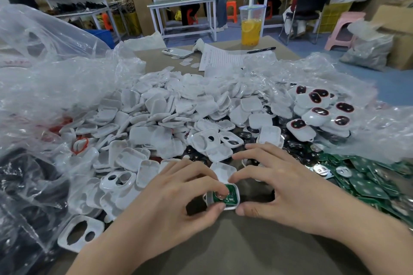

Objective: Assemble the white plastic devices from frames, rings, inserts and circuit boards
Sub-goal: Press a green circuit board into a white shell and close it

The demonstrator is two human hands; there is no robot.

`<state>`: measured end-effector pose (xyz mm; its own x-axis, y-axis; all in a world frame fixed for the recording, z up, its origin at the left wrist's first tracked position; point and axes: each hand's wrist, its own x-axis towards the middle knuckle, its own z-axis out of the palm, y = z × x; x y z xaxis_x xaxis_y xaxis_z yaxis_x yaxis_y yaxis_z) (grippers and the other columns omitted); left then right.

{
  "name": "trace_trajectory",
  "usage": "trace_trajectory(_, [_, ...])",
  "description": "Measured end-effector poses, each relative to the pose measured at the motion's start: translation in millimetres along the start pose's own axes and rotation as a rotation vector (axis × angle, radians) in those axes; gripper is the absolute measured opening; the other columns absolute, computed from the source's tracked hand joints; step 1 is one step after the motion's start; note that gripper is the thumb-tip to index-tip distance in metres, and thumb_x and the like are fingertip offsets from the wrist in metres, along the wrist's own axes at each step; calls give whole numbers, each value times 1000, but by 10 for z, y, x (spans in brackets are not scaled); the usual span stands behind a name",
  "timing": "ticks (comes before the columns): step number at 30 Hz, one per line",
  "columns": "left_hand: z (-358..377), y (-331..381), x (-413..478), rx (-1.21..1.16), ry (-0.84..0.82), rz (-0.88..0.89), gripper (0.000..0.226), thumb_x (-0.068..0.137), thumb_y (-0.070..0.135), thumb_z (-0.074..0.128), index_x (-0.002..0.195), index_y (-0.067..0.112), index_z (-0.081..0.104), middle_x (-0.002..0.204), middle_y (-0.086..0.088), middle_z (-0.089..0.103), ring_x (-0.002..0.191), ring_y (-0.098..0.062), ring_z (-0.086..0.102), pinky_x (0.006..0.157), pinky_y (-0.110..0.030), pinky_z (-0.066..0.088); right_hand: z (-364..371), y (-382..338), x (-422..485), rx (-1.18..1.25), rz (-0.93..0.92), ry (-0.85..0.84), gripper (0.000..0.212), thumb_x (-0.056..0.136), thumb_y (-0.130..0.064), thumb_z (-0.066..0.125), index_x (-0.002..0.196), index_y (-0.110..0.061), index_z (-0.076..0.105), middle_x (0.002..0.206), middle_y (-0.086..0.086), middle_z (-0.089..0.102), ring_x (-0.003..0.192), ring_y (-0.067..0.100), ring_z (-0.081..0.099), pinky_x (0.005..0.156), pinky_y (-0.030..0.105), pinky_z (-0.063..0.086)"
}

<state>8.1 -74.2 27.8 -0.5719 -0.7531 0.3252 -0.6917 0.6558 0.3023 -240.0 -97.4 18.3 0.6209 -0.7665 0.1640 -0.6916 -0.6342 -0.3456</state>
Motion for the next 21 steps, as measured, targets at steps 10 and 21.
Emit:
trace_trajectory(10, [18,-16,-11,-17,-18,-3,17,95,48,58,106,41,69,108,23,59,103,-2,55,91,-24,41,9,8,-1,27,-5,-7,45,81,-76,54,120,-54,54,141,-37,33,141,-12,10,108,1,4])
trace_trajectory(21, [56,-12,-16,-61,-34,-36,18,96,47,56,110,42,67,112,24,55,105,-3,55,90,-25,42,13,3,3,39,-13,1,44,81,-73,56,119,-51,57,141,-36,35,141,-11,11,108,1,5])
